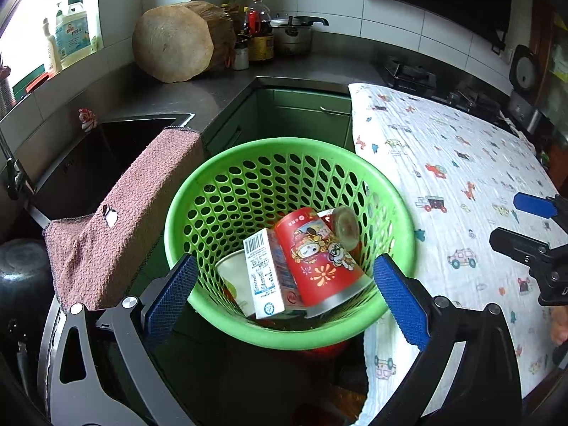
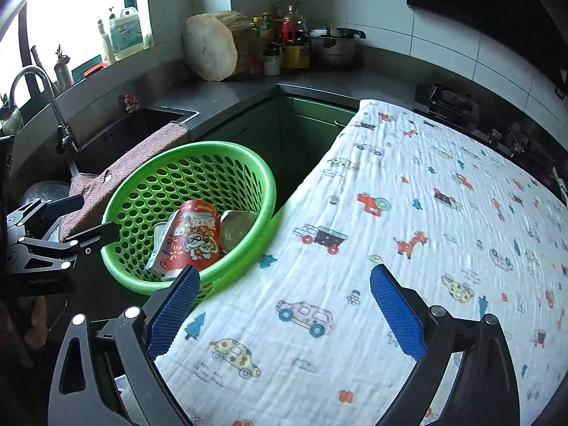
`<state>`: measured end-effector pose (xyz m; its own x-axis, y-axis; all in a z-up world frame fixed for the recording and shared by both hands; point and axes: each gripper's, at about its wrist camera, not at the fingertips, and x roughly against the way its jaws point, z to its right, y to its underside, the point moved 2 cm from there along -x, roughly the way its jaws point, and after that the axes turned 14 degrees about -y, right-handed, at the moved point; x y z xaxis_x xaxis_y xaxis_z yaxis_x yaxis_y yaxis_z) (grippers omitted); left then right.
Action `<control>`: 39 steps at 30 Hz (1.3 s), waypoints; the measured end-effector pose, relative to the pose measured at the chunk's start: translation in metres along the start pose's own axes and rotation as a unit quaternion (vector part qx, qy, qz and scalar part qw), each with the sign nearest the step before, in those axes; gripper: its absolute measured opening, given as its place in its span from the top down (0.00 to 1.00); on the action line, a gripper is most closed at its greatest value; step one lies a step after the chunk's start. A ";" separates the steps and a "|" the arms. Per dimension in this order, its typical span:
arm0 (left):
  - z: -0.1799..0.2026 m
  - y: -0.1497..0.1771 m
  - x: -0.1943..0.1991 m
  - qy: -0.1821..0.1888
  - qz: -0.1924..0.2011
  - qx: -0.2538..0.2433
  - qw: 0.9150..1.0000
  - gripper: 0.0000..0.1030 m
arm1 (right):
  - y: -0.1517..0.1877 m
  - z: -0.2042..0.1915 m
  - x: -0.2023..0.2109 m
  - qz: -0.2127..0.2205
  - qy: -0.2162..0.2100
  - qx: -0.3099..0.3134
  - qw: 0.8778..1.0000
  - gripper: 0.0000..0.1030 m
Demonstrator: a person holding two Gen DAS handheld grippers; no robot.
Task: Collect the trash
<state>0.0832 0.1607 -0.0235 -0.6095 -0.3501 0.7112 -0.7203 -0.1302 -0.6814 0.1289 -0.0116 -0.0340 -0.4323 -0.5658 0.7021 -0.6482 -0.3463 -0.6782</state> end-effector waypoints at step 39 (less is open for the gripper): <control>0.089 0.041 0.076 0.021 0.050 0.011 0.998 0.05 | 0.098 0.044 0.105 0.074 0.053 -0.097 0.991 0.08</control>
<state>0.0372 0.0462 -0.0126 -0.6916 -0.3241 0.6455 -0.6475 -0.1177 -0.7529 0.0482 -0.1381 -0.0364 -0.5880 -0.5151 0.6236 -0.6764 -0.1095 -0.7283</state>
